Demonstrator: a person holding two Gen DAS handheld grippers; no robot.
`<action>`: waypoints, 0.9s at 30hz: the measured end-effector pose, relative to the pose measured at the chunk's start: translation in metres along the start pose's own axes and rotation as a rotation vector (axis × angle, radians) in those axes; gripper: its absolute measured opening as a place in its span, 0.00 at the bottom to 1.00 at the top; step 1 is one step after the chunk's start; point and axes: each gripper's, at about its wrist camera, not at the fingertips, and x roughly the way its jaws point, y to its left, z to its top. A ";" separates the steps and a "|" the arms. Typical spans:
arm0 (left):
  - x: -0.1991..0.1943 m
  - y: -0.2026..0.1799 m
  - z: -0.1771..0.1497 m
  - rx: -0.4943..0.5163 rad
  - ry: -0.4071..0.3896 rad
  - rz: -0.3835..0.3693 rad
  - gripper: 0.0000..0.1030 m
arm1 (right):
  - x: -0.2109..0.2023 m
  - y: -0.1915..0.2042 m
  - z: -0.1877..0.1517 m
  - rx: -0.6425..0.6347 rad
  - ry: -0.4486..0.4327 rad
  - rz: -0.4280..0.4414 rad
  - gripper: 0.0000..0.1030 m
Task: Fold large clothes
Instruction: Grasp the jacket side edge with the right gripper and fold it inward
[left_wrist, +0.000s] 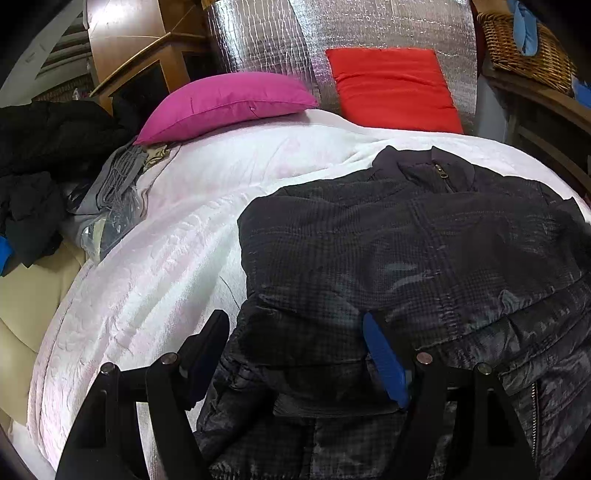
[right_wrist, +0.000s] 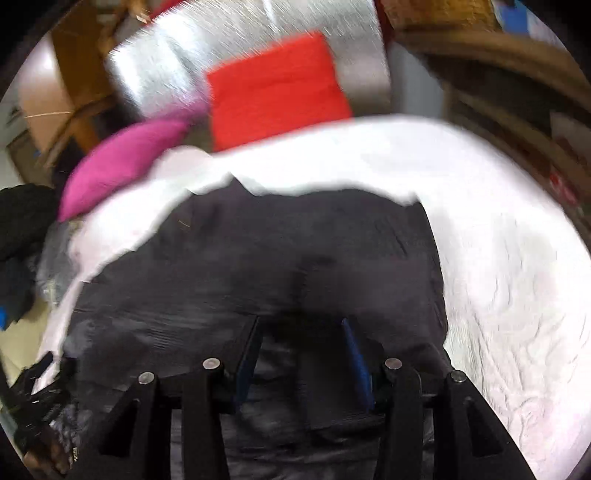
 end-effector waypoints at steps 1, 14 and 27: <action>0.001 0.000 0.000 0.001 0.005 -0.001 0.73 | 0.004 -0.002 -0.001 -0.008 0.002 0.008 0.48; 0.007 0.056 0.015 -0.219 0.040 -0.002 0.80 | -0.054 -0.045 0.006 0.115 -0.093 0.060 0.70; 0.020 0.041 0.011 -0.191 0.081 -0.085 0.40 | -0.037 -0.034 0.005 -0.003 -0.072 -0.078 0.18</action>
